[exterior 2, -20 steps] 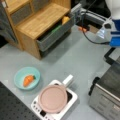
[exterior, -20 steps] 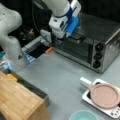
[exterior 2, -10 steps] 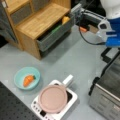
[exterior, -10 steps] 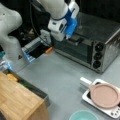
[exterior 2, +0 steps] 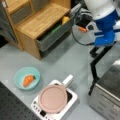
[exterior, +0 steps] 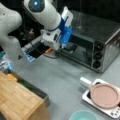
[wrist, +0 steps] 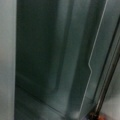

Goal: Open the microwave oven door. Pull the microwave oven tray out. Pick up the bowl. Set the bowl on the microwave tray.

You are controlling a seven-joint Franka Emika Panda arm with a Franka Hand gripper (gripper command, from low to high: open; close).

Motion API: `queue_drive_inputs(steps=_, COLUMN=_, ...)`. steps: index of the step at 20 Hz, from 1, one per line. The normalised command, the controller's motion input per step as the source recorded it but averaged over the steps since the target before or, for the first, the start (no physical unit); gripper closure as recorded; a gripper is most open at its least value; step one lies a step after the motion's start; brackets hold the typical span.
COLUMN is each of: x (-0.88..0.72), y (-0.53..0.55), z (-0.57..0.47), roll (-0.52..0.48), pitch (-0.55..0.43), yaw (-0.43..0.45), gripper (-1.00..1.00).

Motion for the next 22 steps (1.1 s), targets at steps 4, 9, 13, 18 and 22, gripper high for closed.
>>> queue_drive_inputs(steps=4, x=0.0, y=-0.19, z=-0.24, roll=0.378, pitch=0.036, yaw=0.125, gripper=-1.0)
queue_drive_inputs(steps=9, x=0.07, y=-0.23, z=-0.19, roll=0.367, pitch=0.061, yaw=0.127, gripper=-1.0)
queue_drive_inputs(steps=13, x=0.13, y=-0.16, z=-0.18, roll=0.306, pitch=0.03, yaw=0.115, gripper=-1.0)
queue_drive_inputs(steps=18, x=0.19, y=-0.13, z=-0.24, roll=0.272, pitch=-0.001, yaw=0.133, gripper=-1.0)
queue_drive_inputs(steps=22, x=0.25, y=-0.18, z=-0.34, roll=0.27, pitch=-0.012, yaw=0.179, gripper=-1.0)
